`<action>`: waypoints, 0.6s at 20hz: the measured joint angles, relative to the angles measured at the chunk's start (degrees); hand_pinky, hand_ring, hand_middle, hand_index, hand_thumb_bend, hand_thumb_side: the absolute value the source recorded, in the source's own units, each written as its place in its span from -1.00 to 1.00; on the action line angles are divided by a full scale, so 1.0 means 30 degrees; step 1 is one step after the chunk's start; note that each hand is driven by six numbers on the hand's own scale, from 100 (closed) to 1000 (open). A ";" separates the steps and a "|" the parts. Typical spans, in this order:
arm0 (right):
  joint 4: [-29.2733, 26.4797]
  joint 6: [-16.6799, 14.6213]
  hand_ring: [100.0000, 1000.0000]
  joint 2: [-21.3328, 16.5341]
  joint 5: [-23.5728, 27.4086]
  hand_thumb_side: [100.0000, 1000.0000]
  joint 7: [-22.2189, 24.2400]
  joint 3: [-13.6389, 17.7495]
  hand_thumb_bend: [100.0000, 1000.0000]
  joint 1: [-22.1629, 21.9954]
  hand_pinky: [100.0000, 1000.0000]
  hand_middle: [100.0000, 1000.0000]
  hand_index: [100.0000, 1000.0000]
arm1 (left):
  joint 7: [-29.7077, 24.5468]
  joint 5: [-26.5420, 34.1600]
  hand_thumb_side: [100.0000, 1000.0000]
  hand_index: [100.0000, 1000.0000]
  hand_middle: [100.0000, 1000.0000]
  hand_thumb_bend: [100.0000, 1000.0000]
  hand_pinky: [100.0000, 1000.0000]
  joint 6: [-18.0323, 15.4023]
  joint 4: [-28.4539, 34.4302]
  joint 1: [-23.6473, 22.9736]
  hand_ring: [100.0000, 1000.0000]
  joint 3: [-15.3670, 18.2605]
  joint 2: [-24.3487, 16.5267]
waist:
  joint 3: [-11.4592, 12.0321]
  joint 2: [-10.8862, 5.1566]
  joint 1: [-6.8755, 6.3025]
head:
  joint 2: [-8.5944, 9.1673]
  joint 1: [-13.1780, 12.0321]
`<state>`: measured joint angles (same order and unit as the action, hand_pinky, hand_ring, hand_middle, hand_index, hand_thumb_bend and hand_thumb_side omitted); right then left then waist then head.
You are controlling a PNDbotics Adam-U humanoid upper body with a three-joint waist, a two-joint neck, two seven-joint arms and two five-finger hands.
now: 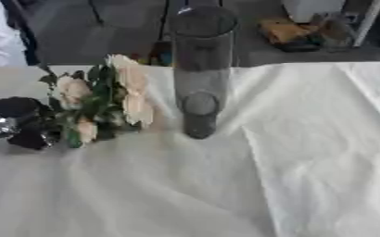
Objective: Arrange flowers into the vase.
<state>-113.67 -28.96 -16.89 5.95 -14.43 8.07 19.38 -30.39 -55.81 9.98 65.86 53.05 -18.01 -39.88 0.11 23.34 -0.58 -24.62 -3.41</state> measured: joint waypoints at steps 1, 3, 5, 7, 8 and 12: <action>0.0000 0.0009 0.62 0.0000 0.0000 1.00 0.0010 -0.0001 -1.00 0.0000 0.67 0.32 0.78 | 0.0007 0.0001 -0.01 0.46 0.09 -0.84 -0.46 0.0025 -0.0001 0.0008 -0.17 -0.0001 0.0023 | 0.0000 0.0000 0.0001 | 0.0000 0.0000; 0.0000 0.0023 0.62 0.0002 0.0000 1.00 0.0025 -0.0001 -1.00 0.0000 0.67 0.32 0.78 | -0.0026 0.0008 -0.03 0.44 0.08 -0.86 -0.50 0.0071 -0.0001 0.0065 -0.21 -0.0008 0.0033 | 0.0008 0.0000 0.0004 | 0.0000 0.0000; 0.0000 0.0046 0.62 0.0011 0.0000 1.00 0.0049 -0.0001 -1.00 0.0000 0.67 0.32 0.78 | -0.0082 0.0017 -0.13 0.43 0.07 -0.97 -0.51 0.0099 -0.0001 0.0095 -0.22 -0.0017 0.0041 | 0.0027 0.0000 0.0007 | 0.0000 0.0000; 0.0000 0.0059 0.62 0.0012 0.0001 1.00 0.0061 -0.0001 -1.00 0.0000 0.67 0.32 0.78 | -0.0159 0.0018 -0.17 0.42 0.04 -1.00 -0.58 0.0141 -0.0001 0.0123 -0.28 -0.0019 0.0044 | 0.0042 0.0000 0.0007 | 0.0000 0.0000; 0.0000 0.0066 0.62 0.0014 0.0001 1.00 0.0069 -0.0001 -1.00 0.0000 0.67 0.32 0.78 | -0.0189 0.0018 -0.20 0.41 0.03 -1.00 -0.60 0.0157 -0.0001 0.0134 -0.28 -0.0020 0.0045 | 0.0048 0.0000 0.0008 | 0.0000 0.0000; 0.0000 0.0079 0.62 0.0016 0.0003 1.00 0.0081 -0.0001 -1.00 0.0000 0.68 0.32 0.78 | -0.0283 -0.0005 -0.32 0.37 0.00 -1.00 -0.68 0.0246 -0.0001 0.0150 -0.34 -0.0021 0.0050 | 0.0051 0.0000 0.0009 | 0.0002 -0.0001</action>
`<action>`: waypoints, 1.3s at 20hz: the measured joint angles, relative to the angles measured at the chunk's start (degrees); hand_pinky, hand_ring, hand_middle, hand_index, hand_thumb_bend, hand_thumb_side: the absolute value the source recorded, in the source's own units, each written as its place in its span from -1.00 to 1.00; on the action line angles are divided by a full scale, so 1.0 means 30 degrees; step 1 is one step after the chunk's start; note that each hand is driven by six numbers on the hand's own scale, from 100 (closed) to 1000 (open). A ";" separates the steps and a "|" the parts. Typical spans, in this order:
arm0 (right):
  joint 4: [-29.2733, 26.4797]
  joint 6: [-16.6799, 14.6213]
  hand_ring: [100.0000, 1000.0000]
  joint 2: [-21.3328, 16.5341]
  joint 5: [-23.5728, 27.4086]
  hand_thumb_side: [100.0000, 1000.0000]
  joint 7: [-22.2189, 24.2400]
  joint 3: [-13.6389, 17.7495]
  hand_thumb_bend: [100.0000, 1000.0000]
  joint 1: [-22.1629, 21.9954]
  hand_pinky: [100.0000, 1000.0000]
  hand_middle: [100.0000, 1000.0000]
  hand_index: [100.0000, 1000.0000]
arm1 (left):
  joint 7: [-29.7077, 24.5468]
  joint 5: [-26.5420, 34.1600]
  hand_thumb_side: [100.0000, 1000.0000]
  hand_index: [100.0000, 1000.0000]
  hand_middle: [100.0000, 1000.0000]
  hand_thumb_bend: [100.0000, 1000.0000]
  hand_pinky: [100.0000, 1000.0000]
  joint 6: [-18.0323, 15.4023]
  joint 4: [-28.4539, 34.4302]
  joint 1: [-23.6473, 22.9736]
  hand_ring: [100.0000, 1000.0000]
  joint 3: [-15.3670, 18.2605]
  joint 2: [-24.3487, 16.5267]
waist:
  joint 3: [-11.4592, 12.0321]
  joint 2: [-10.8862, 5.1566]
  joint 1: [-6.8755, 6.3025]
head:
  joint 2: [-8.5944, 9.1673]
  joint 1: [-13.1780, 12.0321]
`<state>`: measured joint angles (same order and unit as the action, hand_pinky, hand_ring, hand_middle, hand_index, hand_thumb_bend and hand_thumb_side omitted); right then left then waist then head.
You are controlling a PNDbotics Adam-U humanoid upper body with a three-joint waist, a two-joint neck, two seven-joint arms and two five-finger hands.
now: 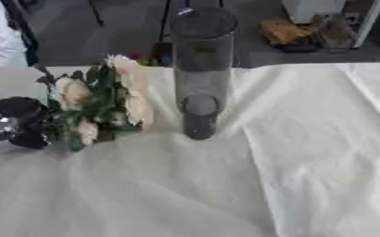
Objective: Arrange flowers into the vase.
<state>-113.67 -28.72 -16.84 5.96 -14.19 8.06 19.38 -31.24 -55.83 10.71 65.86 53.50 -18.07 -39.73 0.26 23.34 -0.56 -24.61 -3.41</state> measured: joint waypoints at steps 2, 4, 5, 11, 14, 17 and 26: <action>0.0000 0.0000 0.62 0.0002 0.0001 1.00 0.0000 0.0000 -1.00 0.0000 0.68 0.32 0.78 | -0.0042 -0.0018 -0.36 0.32 -0.04 -1.00 -0.77 0.0044 0.0000 0.0016 -0.37 0.0000 0.0004 | 0.0000 0.0000 0.0004 | 0.0002 0.0000; 0.0000 0.0000 0.62 0.0005 0.0001 1.00 0.0000 0.0000 -1.00 0.0000 0.68 0.32 0.78 | -0.0071 -0.0045 -0.36 0.30 -0.08 -1.00 -0.88 0.0073 0.0000 0.0028 -0.41 0.0000 0.0007 | 0.0000 0.0000 0.0005 | 0.0004 0.0000; 0.0000 0.0000 0.62 0.0006 0.0001 1.00 0.0000 0.0000 -1.00 0.0000 0.68 0.32 0.78 | -0.0083 -0.0050 -0.36 0.29 -0.09 -1.00 -0.91 0.0085 0.0000 0.0035 -0.42 0.0000 0.0015 | 0.0000 0.0000 0.0008 | 0.0004 0.0000; 0.0000 0.0001 0.62 0.0014 0.0001 1.00 0.0001 0.0001 -1.00 0.0000 0.68 0.32 0.78 | -0.0056 -0.0030 -0.34 0.13 -0.30 -1.00 -1.00 0.0256 -0.0014 0.0128 -0.65 0.0005 0.0142 | -0.0025 0.0041 0.0027 | 0.0025 -0.0008; 0.0000 0.0001 0.62 0.0041 0.0001 1.00 0.0001 0.0001 -1.00 -0.0001 0.69 0.32 0.78 | 0.0028 0.0012 -0.35 0.05 -0.38 -1.00 -1.00 0.0366 -0.0019 0.0143 -0.75 0.0007 0.0151 | -0.0051 0.0077 0.0072 | 0.0028 -0.0012; 0.0000 0.0012 0.62 0.0093 0.0001 1.00 0.0012 0.0001 -1.00 -0.0001 0.69 0.31 0.78 | 0.0108 0.0019 -0.36 -0.03 -0.42 -1.00 -1.00 0.0445 -0.0023 0.0151 -0.79 0.0003 0.0154 | -0.0052 0.0087 0.0083 | 0.0029 -0.0014; 0.0000 0.0045 0.62 0.0149 0.0001 1.00 0.0045 0.0002 -1.00 -0.0005 0.70 0.31 0.78 | 0.0263 -0.0085 -0.39 -0.33 -0.66 -1.00 -1.00 0.0560 -0.0133 0.0164 -1.00 -0.0003 0.0309 | -0.0054 0.0099 0.0111 | 0.0088 -0.0056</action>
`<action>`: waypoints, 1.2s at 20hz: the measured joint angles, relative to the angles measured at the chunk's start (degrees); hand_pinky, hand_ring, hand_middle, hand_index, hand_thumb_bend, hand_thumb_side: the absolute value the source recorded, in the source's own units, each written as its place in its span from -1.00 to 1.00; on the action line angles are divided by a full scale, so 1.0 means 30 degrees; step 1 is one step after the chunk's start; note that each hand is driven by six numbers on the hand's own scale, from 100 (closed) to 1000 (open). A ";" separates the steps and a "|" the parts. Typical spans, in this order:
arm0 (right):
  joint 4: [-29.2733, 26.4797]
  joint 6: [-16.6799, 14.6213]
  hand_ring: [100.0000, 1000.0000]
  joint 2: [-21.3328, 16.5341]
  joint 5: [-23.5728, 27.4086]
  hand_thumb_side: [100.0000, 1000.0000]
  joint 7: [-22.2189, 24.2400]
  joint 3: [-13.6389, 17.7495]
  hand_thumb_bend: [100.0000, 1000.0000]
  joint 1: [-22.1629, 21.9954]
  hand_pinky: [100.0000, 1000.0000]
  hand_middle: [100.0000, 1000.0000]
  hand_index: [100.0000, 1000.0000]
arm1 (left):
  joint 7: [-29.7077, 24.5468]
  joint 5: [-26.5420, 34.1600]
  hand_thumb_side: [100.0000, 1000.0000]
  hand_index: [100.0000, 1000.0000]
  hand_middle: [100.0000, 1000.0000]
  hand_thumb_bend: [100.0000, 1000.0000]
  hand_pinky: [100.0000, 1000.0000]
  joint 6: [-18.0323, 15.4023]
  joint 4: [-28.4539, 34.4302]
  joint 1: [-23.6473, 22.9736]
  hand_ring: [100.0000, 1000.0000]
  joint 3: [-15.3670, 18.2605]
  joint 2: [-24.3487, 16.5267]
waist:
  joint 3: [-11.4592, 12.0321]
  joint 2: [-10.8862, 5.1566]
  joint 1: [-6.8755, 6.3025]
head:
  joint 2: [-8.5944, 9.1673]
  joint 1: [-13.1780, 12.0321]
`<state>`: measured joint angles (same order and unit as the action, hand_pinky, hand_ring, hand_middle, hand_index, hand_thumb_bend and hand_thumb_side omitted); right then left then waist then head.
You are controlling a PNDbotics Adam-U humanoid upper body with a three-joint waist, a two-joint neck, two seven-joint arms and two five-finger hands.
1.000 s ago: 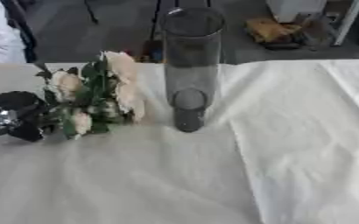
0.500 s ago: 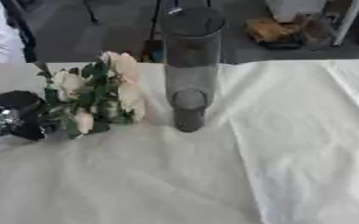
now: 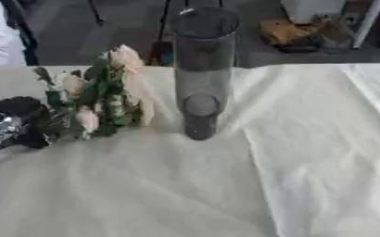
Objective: Arrange flowers into the vase.
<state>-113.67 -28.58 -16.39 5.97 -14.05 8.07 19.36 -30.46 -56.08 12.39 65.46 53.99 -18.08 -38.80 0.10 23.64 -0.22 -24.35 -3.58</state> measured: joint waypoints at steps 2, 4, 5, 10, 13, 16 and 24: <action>0.0000 0.0004 0.62 0.0001 0.0000 1.00 0.0004 0.0000 -1.00 -0.0001 0.70 0.31 0.78 | 0.0019 -0.0071 -0.40 -0.40 -0.72 -1.00 -1.00 0.0020 -0.0005 0.0012 -1.00 -0.0005 0.0014 | -0.0008 0.0000 0.0001 | 0.0005 -0.0017; 0.0000 0.0011 0.62 0.0001 0.0000 1.00 0.0011 0.0000 -1.00 -0.0001 0.70 0.31 0.78 | 0.0064 -0.0165 -0.41 -0.49 -0.80 -1.00 -1.00 0.0062 -0.0007 0.0021 -1.00 -0.0017 0.0022 | -0.0016 0.0002 0.0001 | 0.0008 -0.0020; 0.0000 0.0012 0.62 0.0001 0.0000 1.00 0.0012 0.0000 -1.00 -0.0001 0.70 0.31 0.78 | 0.0099 -0.0217 -0.42 -0.55 -0.85 -1.00 -1.00 0.0084 -0.0008 0.0021 -1.00 -0.0032 0.0024 | -0.0018 0.0002 0.0001 | 0.0009 -0.0021; 0.0000 0.0035 0.62 0.0001 0.0000 1.00 0.0035 0.0000 -1.00 -0.0001 0.70 0.31 0.78 | 0.0521 -0.0495 -0.45 -0.74 -1.00 -1.00 -1.00 0.0143 -0.0008 0.0022 -1.00 -0.0072 0.0099 | -0.0020 0.0002 -0.0016 | 0.0009 -0.0026; 0.0000 0.0042 0.62 0.0002 0.0001 1.00 0.0042 0.0000 -1.00 0.0000 0.70 0.31 0.78 | 0.0851 -0.0539 -0.45 -0.82 -1.00 -0.96 -1.00 0.0201 -0.0096 0.0022 -1.00 -0.0076 0.0158 | -0.0024 0.0002 -0.0022 | 0.0009 -0.0026; 0.0000 0.0042 0.62 0.0002 0.0005 1.00 0.0042 0.0000 -1.00 0.0000 0.71 0.30 0.78 | 0.1178 -0.0579 -0.49 -0.88 -1.00 -0.86 -1.00 0.0314 -0.0122 0.0024 -1.00 -0.0076 0.0175 | -0.0043 0.0002 -0.0031 | 0.0009 -0.0029; 0.0000 0.0046 0.62 0.0002 0.0051 1.00 0.0038 0.0000 -1.00 -0.0001 0.71 0.30 0.78 | 0.1804 -0.0308 -0.24 -1.00 -1.00 -0.19 -1.00 0.0383 -0.0232 0.0016 -1.00 -0.0121 0.0181 | 0.0007 0.0002 0.0002 | 0.0004 -0.0029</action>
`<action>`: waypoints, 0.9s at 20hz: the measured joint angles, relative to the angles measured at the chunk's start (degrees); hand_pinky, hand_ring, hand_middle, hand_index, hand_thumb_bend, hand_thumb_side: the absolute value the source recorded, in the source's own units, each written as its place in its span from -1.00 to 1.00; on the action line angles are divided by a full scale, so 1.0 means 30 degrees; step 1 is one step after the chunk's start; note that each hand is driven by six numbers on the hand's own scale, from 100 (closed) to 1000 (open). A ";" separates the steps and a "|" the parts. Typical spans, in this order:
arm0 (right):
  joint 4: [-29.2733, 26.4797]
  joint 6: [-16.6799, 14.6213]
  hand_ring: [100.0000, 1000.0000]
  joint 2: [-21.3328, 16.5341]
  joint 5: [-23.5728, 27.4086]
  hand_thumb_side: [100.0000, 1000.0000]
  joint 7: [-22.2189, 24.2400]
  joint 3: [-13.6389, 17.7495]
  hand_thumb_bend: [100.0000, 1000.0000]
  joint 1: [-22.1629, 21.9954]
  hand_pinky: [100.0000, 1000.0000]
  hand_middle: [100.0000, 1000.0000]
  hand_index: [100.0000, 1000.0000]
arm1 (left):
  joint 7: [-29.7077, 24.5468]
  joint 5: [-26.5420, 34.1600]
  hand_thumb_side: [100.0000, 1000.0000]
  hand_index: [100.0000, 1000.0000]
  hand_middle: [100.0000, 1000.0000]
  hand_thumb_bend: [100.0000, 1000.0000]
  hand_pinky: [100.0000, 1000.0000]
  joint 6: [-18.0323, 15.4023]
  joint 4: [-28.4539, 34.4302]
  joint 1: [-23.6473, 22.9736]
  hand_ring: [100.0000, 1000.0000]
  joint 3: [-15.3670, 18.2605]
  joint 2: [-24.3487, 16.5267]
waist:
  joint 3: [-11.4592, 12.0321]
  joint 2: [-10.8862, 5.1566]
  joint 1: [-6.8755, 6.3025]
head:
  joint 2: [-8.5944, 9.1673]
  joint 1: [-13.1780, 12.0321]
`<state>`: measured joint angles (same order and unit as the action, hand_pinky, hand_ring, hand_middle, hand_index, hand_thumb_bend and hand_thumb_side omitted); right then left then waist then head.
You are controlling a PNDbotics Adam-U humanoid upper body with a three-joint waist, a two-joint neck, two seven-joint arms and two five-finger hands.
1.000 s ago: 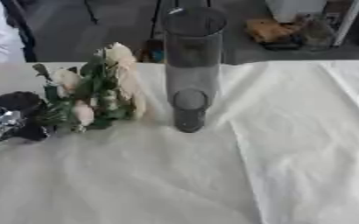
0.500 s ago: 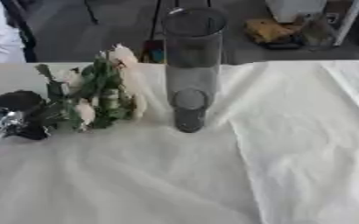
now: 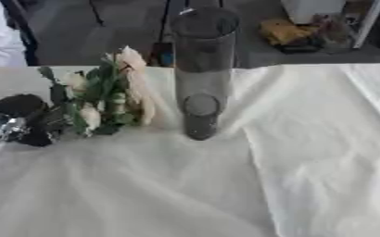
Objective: Arrange flowers into the vase.
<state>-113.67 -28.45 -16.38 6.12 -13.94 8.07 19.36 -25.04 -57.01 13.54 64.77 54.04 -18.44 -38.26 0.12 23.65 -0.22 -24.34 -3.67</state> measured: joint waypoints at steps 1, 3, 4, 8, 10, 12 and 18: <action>0.0000 0.0001 0.62 0.0000 0.0001 1.00 -0.0001 0.0000 -1.00 -0.0001 0.71 0.30 0.78 | -0.0038 0.0125 -0.20 -1.00 -1.00 -0.18 -1.00 -0.0035 0.0000 -0.0001 -1.00 -0.0005 0.0000 | 0.0026 -0.0001 0.0006 | -0.0005 0.0000; 0.0000 0.0004 0.62 0.0000 0.0001 1.00 -0.0004 0.0000 -1.00 -0.0009 0.71 0.30 0.78 | -0.0150 0.0398 -0.16 -1.00 -1.00 -0.18 -1.00 -0.0069 0.0001 -0.0003 -1.00 -0.0032 0.0000 | 0.0090 -0.0004 0.0010 | -0.0033 0.0000; 0.0000 0.0012 0.62 0.0000 0.0002 1.00 -0.0012 0.0000 -1.00 -0.0019 0.71 0.30 0.78 | -0.0192 0.0516 -0.16 -1.00 -1.00 -0.21 -1.00 -0.0081 0.0005 -0.0004 -1.00 -0.0052 0.0000 | 0.0095 -0.0012 0.0015 | -0.0044 0.0000; 0.0000 0.0056 0.62 0.0000 0.0004 1.00 -0.0056 0.0000 -1.00 -0.0081 0.71 0.30 0.78 | -0.0374 0.1054 -0.18 -1.00 -1.00 -0.33 -1.00 -0.0230 0.0342 -0.0096 -1.00 -0.0126 -0.0022 | 0.0160 -0.0059 0.0048 | -0.0096 0.0003; 0.0000 0.0078 0.62 0.0000 0.0005 1.00 -0.0078 0.0000 -1.00 -0.0084 0.71 0.30 0.78 | -0.0476 0.1452 -0.20 -1.00 -1.00 -0.37 -1.00 -0.0309 0.0772 -0.0232 -1.00 -0.0189 -0.0070 | 0.0225 -0.0128 0.0066 | -0.0101 0.0007; 0.0000 0.0086 0.62 0.0000 0.0005 1.00 -0.0086 0.0001 -1.00 -0.0088 0.71 0.30 0.78 | -0.0568 0.1890 -0.20 -1.00 -1.00 -0.41 -1.00 -0.0295 0.1376 -0.0308 -1.00 -0.0246 -0.0265 | 0.0227 -0.0148 0.0068 | -0.0102 0.0010; 0.0000 0.0140 0.61 0.0000 0.0011 1.00 -0.0146 0.0004 -1.00 -0.0099 0.71 0.30 0.77 | -0.0589 0.2886 -0.25 -1.00 -1.00 -0.50 -1.00 0.0286 0.2998 -0.0582 -1.00 -0.0293 -0.0720 | 0.0253 -0.0217 0.0071 | -0.0105 0.0017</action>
<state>-113.67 -28.03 -16.38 6.15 -14.38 8.08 19.06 -26.81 -48.35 14.40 73.76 52.29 -19.32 -40.42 0.88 23.00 -0.01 -24.65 -3.62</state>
